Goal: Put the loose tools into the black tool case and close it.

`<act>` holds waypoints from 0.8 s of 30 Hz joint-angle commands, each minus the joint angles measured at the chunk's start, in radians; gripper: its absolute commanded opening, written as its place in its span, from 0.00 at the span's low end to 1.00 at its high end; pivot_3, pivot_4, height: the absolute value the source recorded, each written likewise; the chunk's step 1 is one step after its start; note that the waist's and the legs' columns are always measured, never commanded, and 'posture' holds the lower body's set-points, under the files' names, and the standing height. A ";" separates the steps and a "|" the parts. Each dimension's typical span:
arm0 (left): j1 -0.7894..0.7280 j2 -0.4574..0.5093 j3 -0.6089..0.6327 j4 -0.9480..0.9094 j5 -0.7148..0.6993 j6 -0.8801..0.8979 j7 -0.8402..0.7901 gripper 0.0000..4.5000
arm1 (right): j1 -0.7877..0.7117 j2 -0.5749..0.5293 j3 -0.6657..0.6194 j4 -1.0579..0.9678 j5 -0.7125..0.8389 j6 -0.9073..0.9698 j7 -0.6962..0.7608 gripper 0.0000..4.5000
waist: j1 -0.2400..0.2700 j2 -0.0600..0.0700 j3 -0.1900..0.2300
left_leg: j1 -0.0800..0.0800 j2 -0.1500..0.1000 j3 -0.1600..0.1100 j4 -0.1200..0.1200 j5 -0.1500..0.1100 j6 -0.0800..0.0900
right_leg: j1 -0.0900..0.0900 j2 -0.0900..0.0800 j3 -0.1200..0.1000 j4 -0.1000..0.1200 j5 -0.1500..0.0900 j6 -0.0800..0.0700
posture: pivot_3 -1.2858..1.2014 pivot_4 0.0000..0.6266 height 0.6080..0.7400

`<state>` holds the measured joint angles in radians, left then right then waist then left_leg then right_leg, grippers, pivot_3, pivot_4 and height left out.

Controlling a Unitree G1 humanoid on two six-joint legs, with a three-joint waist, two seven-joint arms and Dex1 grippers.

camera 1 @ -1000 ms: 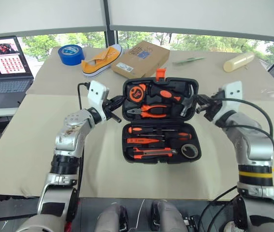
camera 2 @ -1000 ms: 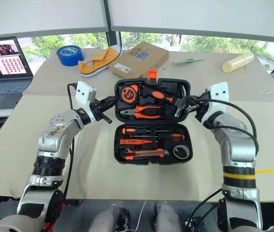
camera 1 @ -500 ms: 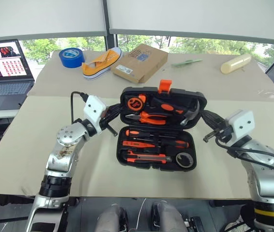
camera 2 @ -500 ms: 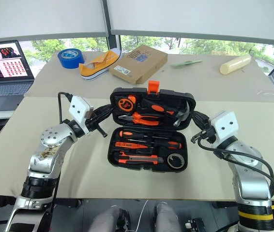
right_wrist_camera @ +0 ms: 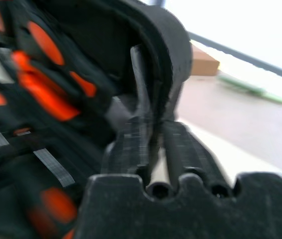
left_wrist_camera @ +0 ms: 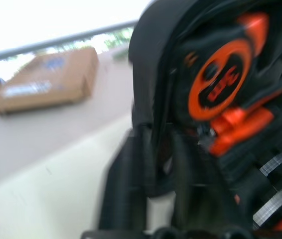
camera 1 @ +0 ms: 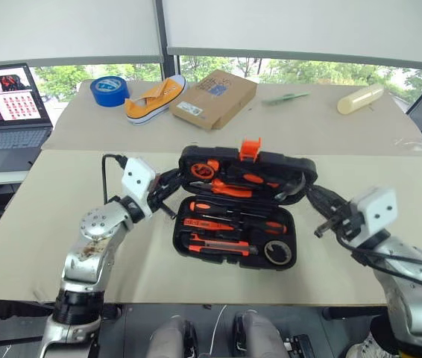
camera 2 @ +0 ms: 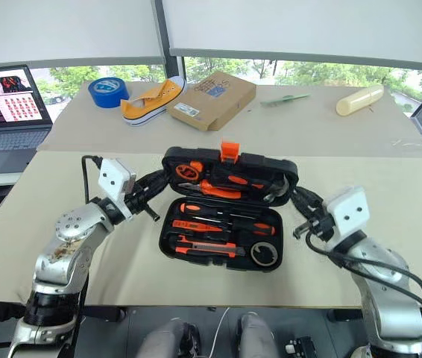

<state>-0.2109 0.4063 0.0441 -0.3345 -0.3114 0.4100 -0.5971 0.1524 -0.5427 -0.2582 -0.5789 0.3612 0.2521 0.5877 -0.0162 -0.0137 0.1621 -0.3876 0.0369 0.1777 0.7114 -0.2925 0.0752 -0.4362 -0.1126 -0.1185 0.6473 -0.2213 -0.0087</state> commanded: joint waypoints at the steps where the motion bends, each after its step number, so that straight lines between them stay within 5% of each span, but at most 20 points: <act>1: 0.146 0.066 0.117 -0.168 -0.073 0.078 0.002 0.57 | 0.180 -0.062 -0.111 -0.159 0.060 -0.029 0.113 0.52 | 0.001 0.000 0.000 | 0.000 0.000 0.000 -0.001 0.000 0.000 | 0.000 0.000 0.001 0.000 -0.001 0.000 | 0.52 0.24 0.93; 5: 0.322 0.211 0.244 -0.215 -0.140 0.130 -0.116 0.89 | 0.425 -0.156 -0.275 -0.202 0.147 0.012 0.302 0.81 | 0.009 0.000 0.000 | 0.001 0.002 -0.001 0.000 -0.001 -0.001 | 0.001 -0.001 0.000 0.000 -0.003 0.002 | 0.52 0.24 0.93; 6: 0.343 0.249 0.266 -0.194 -0.147 0.127 -0.153 0.98 | 0.476 -0.177 -0.297 -0.202 0.157 0.007 0.357 0.82 | 0.012 0.000 0.000 | 0.001 0.002 -0.001 0.001 -0.001 -0.001 | 0.001 -0.001 0.000 0.000 -0.005 0.005 | 0.52 0.24 0.93; 12: 0.262 0.398 0.241 0.010 -0.113 0.048 -0.303 0.99 | 0.596 -0.258 -0.296 -0.167 0.124 -0.039 0.532 0.82 | 0.039 0.000 -0.002 | 0.005 0.003 -0.005 0.000 -0.009 -0.007 | 0.002 -0.004 0.000 -0.005 -0.009 -0.002 | 0.52 0.24 0.93; 16: -0.071 0.402 0.057 0.344 0.030 -0.135 -0.386 1.00 | 0.485 -0.312 -0.134 -0.103 0.025 -0.074 0.536 0.52 | 0.058 -0.002 -0.004 | 0.003 0.002 -0.005 0.001 -0.008 -0.008 | 0.001 -0.002 -0.003 -0.005 -0.007 -0.004 | 0.52 0.24 0.93; 22: -0.381 0.286 -0.114 0.659 0.139 -0.320 -0.480 0.52 | 0.344 -0.336 0.037 -0.043 -0.075 -0.113 0.530 0.06 | 0.053 -0.002 -0.005 | -0.003 -0.001 -0.004 0.002 -0.002 0.002 | 0.001 -0.001 -0.003 -0.005 0.001 -0.004 | 0.52 0.24 0.93; 24: -0.461 0.237 -0.153 0.749 0.164 -0.373 -0.508 0.37 | 0.295 -0.335 0.088 -0.024 -0.101 -0.119 0.521 0.00 | 0.050 -0.003 -0.004 | -0.005 -0.002 -0.004 0.003 -0.002 0.002 | 0.001 0.001 -0.004 -0.004 0.000 -0.002 | 0.52 0.24 0.93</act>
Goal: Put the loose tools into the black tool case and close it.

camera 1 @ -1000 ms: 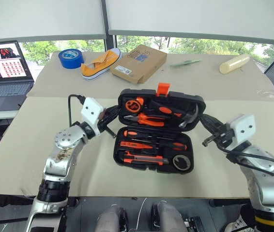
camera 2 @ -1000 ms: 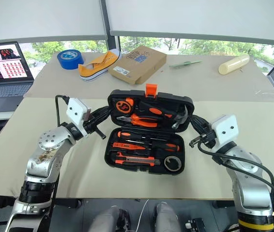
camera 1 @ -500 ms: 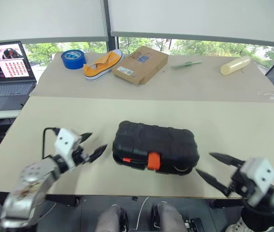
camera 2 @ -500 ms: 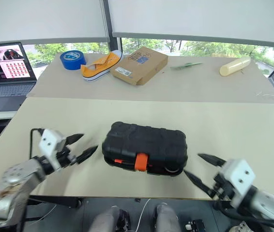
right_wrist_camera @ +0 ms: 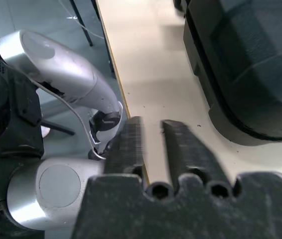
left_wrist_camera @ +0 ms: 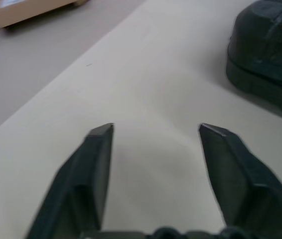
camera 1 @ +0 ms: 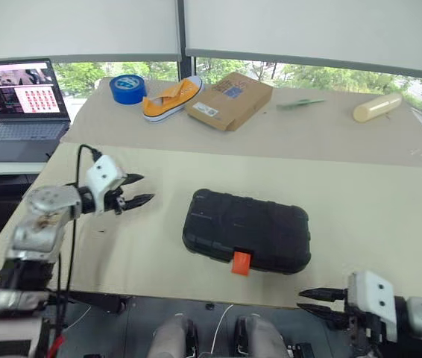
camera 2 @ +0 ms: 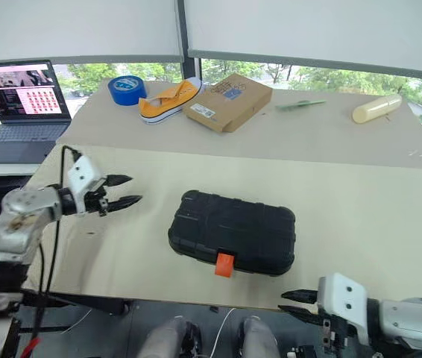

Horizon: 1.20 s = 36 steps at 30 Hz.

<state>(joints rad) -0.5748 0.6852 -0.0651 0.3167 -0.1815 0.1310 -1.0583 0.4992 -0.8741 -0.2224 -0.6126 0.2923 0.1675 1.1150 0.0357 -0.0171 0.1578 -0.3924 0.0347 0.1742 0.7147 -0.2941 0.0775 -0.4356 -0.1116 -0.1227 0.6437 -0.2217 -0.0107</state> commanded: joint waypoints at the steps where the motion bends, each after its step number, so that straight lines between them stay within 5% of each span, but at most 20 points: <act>1: -0.136 -0.071 -0.066 0.144 0.052 -0.125 -0.054 0.28 | -0.089 0.001 0.076 0.019 -0.038 -0.025 -0.018 0.00 | -0.002 0.000 0.000 | -0.001 0.000 0.000 0.000 0.000 0.000 | -0.001 0.000 0.000 0.000 0.000 0.000 | 0.52 0.24 0.93; 5: -0.247 -0.154 -0.129 0.291 0.122 -0.219 -0.055 0.04 | -0.199 0.010 0.142 0.055 -0.074 -0.008 -0.054 0.00 | -0.005 -0.002 0.001 | -0.002 -0.001 0.000 0.002 0.000 0.000 | -0.001 -0.001 0.000 0.000 -0.002 0.004 | 0.52 0.24 0.93; 10: -0.302 -0.212 -0.184 0.368 0.168 -0.315 -0.108 0.04 | -0.345 0.027 0.179 0.139 -0.142 0.036 -0.146 0.00 | -0.018 -0.003 0.002 | -0.002 -0.001 -0.001 0.002 0.000 0.000 | -0.001 -0.001 0.000 0.001 -0.002 0.004 | 0.52 0.24 0.93; 17: -0.188 -0.117 -0.224 0.079 0.115 -0.236 -0.346 0.04 | -0.519 0.035 0.119 0.342 -0.170 0.036 -0.233 0.00 | -0.036 -0.004 0.003 | -0.004 0.000 -0.001 0.006 0.000 0.000 | -0.003 -0.002 0.000 0.004 -0.001 0.003 | 0.52 0.24 0.93; 28: -0.319 -0.203 -0.150 -0.138 -0.036 0.115 -0.278 0.04 | -0.403 -0.040 -0.060 0.305 0.050 0.085 -0.050 0.00 | -0.013 -0.003 0.003 | -0.010 0.000 -0.006 0.012 0.000 0.003 | -0.002 -0.002 -0.002 0.004 -0.001 0.004 | 0.52 0.24 0.93; 36: -0.290 -0.408 -0.339 -0.009 0.089 -0.030 -0.237 0.04 | -0.315 -0.030 -0.030 0.239 0.042 0.060 -0.040 0.00 | -0.024 -0.003 0.003 | -0.004 0.000 -0.006 0.012 -0.001 0.004 | 0.004 -0.001 -0.001 0.004 -0.004 0.010 | 0.52 0.24 0.93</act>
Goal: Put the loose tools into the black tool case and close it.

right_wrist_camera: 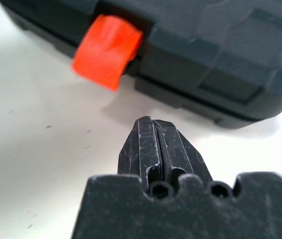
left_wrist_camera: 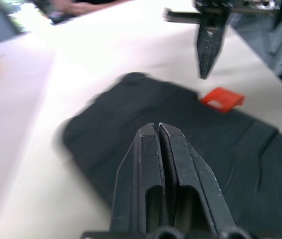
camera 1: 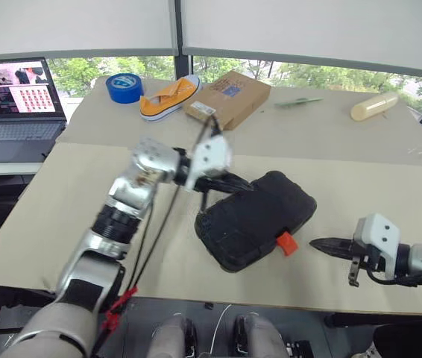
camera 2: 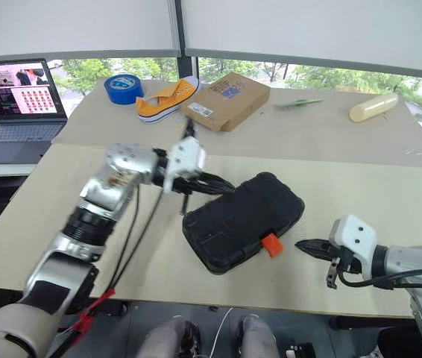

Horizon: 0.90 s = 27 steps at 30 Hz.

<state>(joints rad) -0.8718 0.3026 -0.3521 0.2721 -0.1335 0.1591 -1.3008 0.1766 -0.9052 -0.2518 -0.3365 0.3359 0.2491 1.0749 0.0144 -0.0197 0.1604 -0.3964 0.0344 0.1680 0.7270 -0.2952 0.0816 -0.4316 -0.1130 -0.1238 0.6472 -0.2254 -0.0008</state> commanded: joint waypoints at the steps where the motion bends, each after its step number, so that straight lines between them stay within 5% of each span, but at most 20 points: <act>1: 0.013 -0.032 -0.079 0.054 0.067 -0.092 0.001 0.04 | 0.012 0.002 0.004 -0.042 -0.002 -0.023 -0.002 0.00 | -0.004 0.000 0.000 | 0.000 0.000 0.000 0.000 0.000 0.000 | 0.000 0.000 0.000 0.000 0.000 -0.001 | 0.52 0.24 0.93; 9: 0.001 0.003 -0.217 0.281 0.289 -0.409 0.079 0.04 | 0.021 0.017 -0.001 -0.091 0.045 0.003 -0.010 0.00 | -0.001 0.005 -0.005 | 0.010 0.002 -0.003 -0.001 -0.002 0.002 | 0.012 -0.004 0.001 -0.003 0.002 -0.005 | 0.52 0.24 0.93; 27: -0.011 -0.034 -0.178 0.299 0.239 -0.378 0.076 0.04 | -0.142 0.046 0.184 -0.086 -0.028 0.080 -0.105 0.00 | -0.002 0.020 -0.024 | 0.011 0.002 -0.003 0.000 -0.008 0.014 | 0.011 -0.010 0.001 -0.005 0.004 0.001 | 0.52 0.24 0.93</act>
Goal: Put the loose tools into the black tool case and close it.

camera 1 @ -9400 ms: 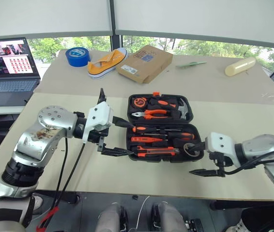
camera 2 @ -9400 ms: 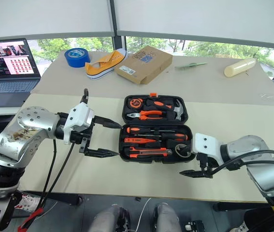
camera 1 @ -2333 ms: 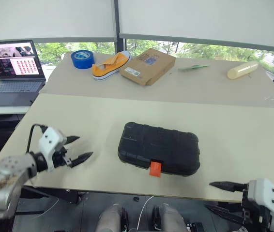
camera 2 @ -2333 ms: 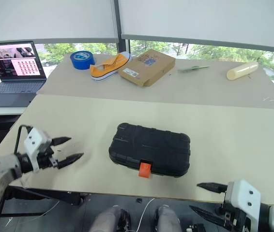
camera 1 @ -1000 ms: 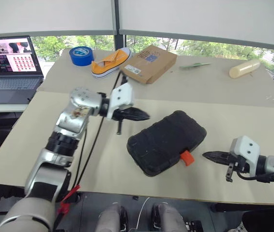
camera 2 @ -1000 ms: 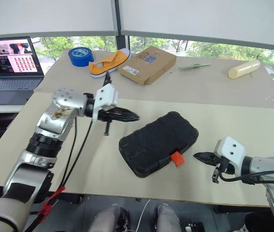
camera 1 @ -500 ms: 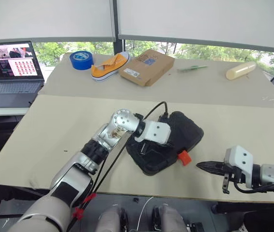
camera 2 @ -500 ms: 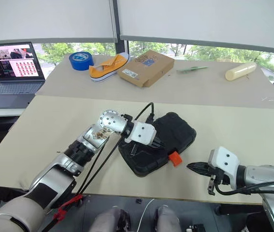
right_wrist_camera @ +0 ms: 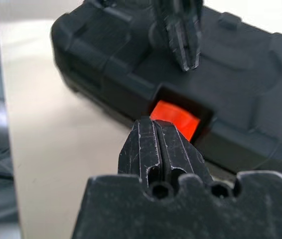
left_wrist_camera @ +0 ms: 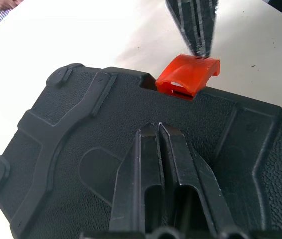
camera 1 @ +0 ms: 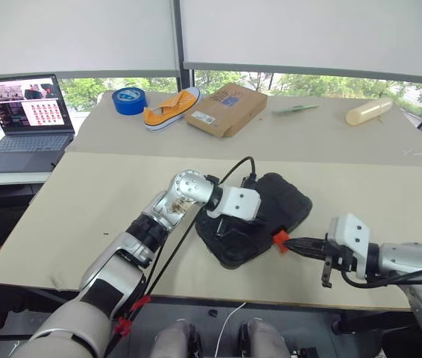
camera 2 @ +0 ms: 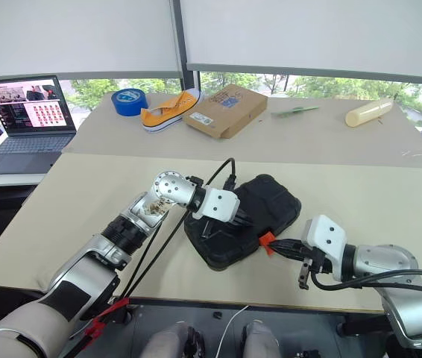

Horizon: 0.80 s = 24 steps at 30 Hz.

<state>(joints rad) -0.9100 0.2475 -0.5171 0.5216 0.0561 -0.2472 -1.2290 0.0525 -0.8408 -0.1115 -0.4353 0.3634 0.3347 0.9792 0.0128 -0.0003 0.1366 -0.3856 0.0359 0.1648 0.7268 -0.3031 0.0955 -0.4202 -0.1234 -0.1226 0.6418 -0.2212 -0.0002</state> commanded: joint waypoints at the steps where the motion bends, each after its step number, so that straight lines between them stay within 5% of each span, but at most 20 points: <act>1: 0.027 0.020 -0.010 0.049 0.047 0.033 0.003 0.04 | -0.020 -0.023 0.057 0.021 -0.071 -0.010 -0.008 0.00 | 0.000 0.001 -0.001 | 0.000 0.000 0.000 0.000 0.000 0.000 | 0.000 0.000 0.000 0.000 0.000 0.000 | 0.52 0.24 0.93; 19: 0.021 -0.023 0.041 0.017 0.012 0.125 -0.002 0.04 | -0.073 0.047 0.118 0.029 -0.135 0.040 -0.083 0.00 | -0.003 -0.002 0.001 | -0.005 0.000 0.000 0.000 0.000 0.000 | -0.004 0.000 0.000 0.000 0.000 0.000 | 0.52 0.24 0.93; 24: 0.021 -0.020 0.041 0.018 0.015 0.115 -0.003 0.04 | -0.020 -0.001 0.020 -0.078 -0.039 0.121 -0.040 0.00 | -0.001 -0.002 0.001 | -0.006 0.000 0.000 0.000 0.000 0.000 | -0.005 0.000 0.000 -0.001 0.000 0.000 | 0.52 0.24 0.93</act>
<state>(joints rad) -0.9081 0.2225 -0.4540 0.5180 0.0370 -0.1300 -1.2342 0.0336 -0.8212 -0.0029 -0.4204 0.2488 0.4298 0.9194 0.0115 -0.0025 0.1375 -0.3924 0.0359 0.1646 0.7265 -0.3031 0.0958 -0.4254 -0.1235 -0.1227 0.6409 -0.2214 -0.0003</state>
